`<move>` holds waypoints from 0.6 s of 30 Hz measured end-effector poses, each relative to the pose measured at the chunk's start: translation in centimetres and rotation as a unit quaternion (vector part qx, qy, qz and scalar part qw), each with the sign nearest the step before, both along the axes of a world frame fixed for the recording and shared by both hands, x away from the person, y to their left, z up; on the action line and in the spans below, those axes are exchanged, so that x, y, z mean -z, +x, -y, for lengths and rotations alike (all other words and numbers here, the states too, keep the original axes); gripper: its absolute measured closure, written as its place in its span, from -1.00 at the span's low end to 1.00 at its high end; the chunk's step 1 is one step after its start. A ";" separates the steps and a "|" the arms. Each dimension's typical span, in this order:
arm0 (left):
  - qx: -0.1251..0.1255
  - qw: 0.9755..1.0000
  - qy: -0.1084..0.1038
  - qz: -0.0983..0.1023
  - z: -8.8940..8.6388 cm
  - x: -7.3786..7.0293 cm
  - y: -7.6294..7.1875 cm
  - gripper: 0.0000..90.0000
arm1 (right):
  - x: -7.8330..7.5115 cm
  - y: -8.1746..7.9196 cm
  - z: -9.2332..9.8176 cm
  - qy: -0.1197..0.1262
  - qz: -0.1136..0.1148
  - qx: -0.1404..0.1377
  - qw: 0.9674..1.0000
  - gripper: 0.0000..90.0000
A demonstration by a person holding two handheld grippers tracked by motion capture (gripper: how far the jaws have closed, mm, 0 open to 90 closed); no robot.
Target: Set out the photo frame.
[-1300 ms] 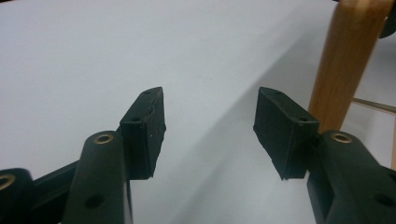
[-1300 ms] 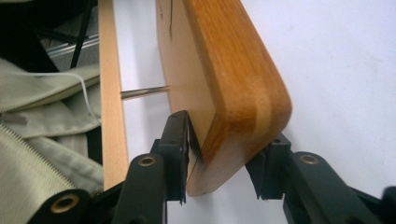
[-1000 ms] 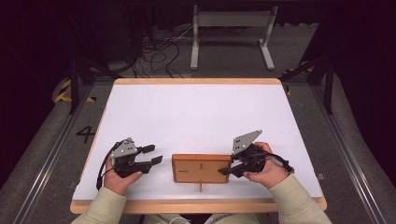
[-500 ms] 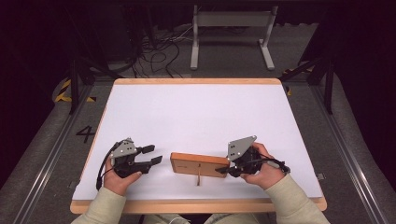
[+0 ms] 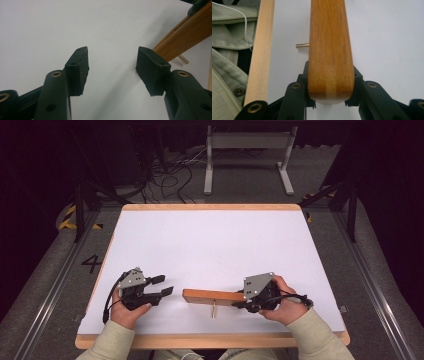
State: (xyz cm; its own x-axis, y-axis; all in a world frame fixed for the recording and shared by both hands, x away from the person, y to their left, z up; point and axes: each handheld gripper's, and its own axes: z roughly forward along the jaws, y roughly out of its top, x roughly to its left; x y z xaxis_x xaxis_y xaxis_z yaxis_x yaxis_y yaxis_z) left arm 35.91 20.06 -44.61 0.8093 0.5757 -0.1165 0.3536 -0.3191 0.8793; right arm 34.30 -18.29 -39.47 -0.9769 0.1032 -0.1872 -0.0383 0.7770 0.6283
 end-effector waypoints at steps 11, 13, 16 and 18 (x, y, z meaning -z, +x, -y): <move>-0.005 1.000 -0.002 -0.007 0.0 0.1 0.2 -0.03 | 0.4 -1.1 0.2 0.002 -0.019 -0.007 1.000 0.30; -0.005 1.000 -0.003 -0.007 0.0 0.1 0.3 -0.03 | 0.4 -1.1 0.3 0.002 -0.019 -0.002 1.000 0.20; -0.003 1.000 -0.004 -0.008 0.0 0.1 0.4 -0.03 | 0.6 -1.1 0.6 0.002 -0.021 0.007 1.000 0.09; -0.005 1.000 -0.004 -0.006 0.0 0.0 0.5 -0.04 | 0.9 -0.9 1.3 -0.004 -0.031 0.029 0.999 0.08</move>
State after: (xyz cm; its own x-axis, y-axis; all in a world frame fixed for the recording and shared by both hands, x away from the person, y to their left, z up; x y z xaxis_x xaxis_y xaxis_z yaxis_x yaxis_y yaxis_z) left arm 36.43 20.02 -44.62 0.8023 0.5823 -0.1313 0.3677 -0.3088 0.8772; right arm 33.42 -19.57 -40.36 -0.9789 0.1597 -0.1276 0.0465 0.7821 0.6215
